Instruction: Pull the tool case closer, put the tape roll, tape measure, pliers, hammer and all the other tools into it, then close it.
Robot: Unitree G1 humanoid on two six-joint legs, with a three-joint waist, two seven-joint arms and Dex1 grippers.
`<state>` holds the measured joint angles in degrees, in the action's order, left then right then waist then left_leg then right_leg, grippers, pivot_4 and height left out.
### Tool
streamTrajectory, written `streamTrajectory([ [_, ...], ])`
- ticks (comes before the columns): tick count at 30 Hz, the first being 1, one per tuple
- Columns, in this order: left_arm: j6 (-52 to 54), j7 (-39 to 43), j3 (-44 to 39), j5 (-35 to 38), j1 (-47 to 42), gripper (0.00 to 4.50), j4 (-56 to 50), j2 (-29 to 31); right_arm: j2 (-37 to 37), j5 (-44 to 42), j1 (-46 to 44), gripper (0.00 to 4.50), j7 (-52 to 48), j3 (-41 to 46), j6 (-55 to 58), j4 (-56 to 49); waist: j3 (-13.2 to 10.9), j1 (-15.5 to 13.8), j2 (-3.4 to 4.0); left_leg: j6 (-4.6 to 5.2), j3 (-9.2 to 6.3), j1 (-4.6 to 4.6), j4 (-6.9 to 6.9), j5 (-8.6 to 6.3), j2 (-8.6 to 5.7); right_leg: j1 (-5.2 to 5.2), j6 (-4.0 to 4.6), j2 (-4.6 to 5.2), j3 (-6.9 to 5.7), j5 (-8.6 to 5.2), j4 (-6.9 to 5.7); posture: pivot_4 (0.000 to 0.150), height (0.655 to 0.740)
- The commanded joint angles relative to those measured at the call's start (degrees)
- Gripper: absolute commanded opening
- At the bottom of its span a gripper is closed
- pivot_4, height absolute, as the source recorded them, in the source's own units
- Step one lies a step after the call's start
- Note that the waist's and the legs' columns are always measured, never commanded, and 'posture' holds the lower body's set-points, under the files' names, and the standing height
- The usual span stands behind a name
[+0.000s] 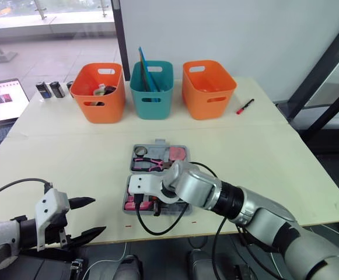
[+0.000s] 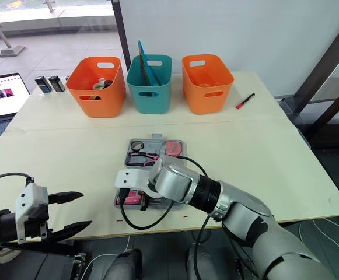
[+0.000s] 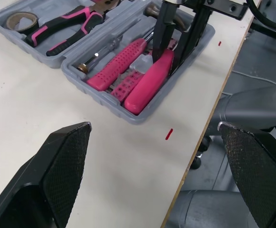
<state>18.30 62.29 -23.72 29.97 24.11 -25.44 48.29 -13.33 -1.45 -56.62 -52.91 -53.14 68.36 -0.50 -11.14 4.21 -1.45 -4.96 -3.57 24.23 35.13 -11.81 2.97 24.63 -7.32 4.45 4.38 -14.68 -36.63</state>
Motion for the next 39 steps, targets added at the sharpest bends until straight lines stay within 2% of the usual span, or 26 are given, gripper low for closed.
streamTrajectory([
  [1,-0.3,0.2,-1.5,0.2,0.0,4.50,-1.3,0.5,-0.1,-1.5,-0.4,2.84,-0.5,1.0,-0.2,-1.8,0.0,0.0,0.00,0.00,0.00,0.00,0.00,0.00,0.00,0.00,0.00,0.00,0.00,0.00,0.00,0.150,0.7344],
  [2,-0.3,0.2,-1.4,0.2,-0.1,4.50,-1.3,0.5,-0.3,-2.0,-0.5,3.25,-0.7,1.8,0.2,-2.4,0.0,-0.1,0.00,0.00,0.00,0.00,0.00,0.00,0.00,0.00,0.00,0.00,0.00,0.00,0.00,0.150,0.7344],
  [6,-0.4,0.1,-1.3,0.3,-0.2,4.50,-1.3,0.4,-3.2,-5.3,-0.9,3.25,-2.1,7.0,1.0,-7.2,0.0,-0.1,0.00,0.00,0.00,0.03,0.00,0.00,0.00,0.01,0.00,0.00,0.00,-0.01,0.00,0.150,0.7344],
  [10,-0.5,0.0,-1.1,0.3,-0.7,4.50,-1.2,0.3,-4.6,-9.0,2.5,3.25,-2.6,15.0,-5.8,-9.8,0.0,-0.2,-0.03,0.00,0.00,0.04,0.04,0.00,0.00,-0.01,0.00,0.00,0.00,0.00,0.01,0.150,0.7344],
  [12,-0.4,-0.3,-0.8,0.7,-1.3,4.50,-1.4,-0.1,-4.1,-9.5,7.4,3.25,-0.4,21.1,-17.2,-9.5,0.0,-0.2,-0.04,0.00,-0.01,0.02,0.04,0.00,0.00,-0.03,-0.01,0.00,-0.01,-0.01,0.01,0.150,0.7344],
  [14,-0.1,-0.9,0.0,0.6,-2.0,4.50,-1.6,-0.3,-6.7,-6.8,11.6,3.25,0.1,22.2,-29.5,-9.1,0.0,-0.3,-0.05,0.00,-0.01,0.02,0.05,0.00,0.00,-0.04,-0.02,0.00,-0.01,-0.01,0.01,0.150,0.7344],
  [16,0.1,-1.2,0.6,0.2,-2.5,4.50,-1.5,-0.3,-8.7,-7.6,13.5,2.73,-4.0,21.7,-34.1,-8.4,0.0,-0.2,-0.05,0.00,0.01,0.04,0.05,0.00,-0.01,-0.07,-0.02,0.01,0.00,-0.01,0.06,0.150,0.7344],
  [17,0.2,-1.3,0.8,0.1,-2.6,4.50,-1.5,-0.4,-9.2,-10.2,14.0,2.42,-6.5,22.1,-30.8,-7.9,0.0,-0.2,-0.05,0.00,0.02,0.04,0.06,0.00,-0.01,-0.09,-0.03,0.02,0.02,-0.01,0.10,0.150,0.7344],
  [19,0.1,-1.4,1.2,-0.1,-3.0,4.50,-1.4,-0.3,-10.6,-8.6,16.2,1.42,-8.4,21.0,-38.9,-6.6,0.0,-0.1,-0.05,0.00,0.02,0.02,0.06,0.00,-0.01,-0.10,-0.02,0.02,0.02,0.00,0.09,0.150,0.7344],
  [22,0.1,-1.6,1.8,-0.5,-3.5,4.50,-1.3,-0.1,-9.5,-7.1,19.1,0.06,-7.5,20.9,-44.2,-2.6,0.0,-0.1,-0.05,0.01,0.01,-0.11,0.00,0.01,0.01,-0.11,-0.03,-0.03,0.01,-0.01,0.00,0.150,0.7344],
  [30,1.2,-1.8,1.3,-0.1,-3.7,4.50,-2.4,0.3,-5.4,-6.1,22.7,0.06,-7.3,21.3,-48.0,5.5,0.0,-0.2,-0.05,-0.01,0.00,-0.16,0.12,0.02,0.01,-0.19,-0.01,-0.04,0.04,-0.01,-0.08,0.150,0.7344],
  [33,1.8,-1.9,0.8,-0.1,-3.5,4.50,-2.6,0.5,-4.4,-4.7,24.8,0.06,-7.2,20.7,-50.2,12.5,0.0,-0.2,-0.05,-0.01,0.00,-0.21,0.08,0.02,0.01,-0.20,-0.01,-0.04,0.03,-0.01,-0.09,0.150,0.7344],
  [36,2.4,-2.2,1.0,-0.1,-3.9,4.50,-2.6,0.7,-4.8,0.2,26.5,0.06,-6.3,18.3,-57.8,21.3,0.0,-0.2,-0.06,-0.01,0.02,-0.21,0.09,0.02,0.00,-0.23,-0.01,-0.03,0.05,-0.02,-0.06,0.150,0.7344],
  [39,5.9,-2.7,2.3,-0.2,-4.9,4.50,-1.9,2.2,-4.0,-1.7,26.8,0.06,-6.9,21.2,-59.9,22.9,0.1,-0.1,-0.12,-0.01,0.03,-0.79,0.02,0.02,0.01,-0.75,-0.01,-0.03,0.06,-0.03,-0.05,0.150,0.7344],
])
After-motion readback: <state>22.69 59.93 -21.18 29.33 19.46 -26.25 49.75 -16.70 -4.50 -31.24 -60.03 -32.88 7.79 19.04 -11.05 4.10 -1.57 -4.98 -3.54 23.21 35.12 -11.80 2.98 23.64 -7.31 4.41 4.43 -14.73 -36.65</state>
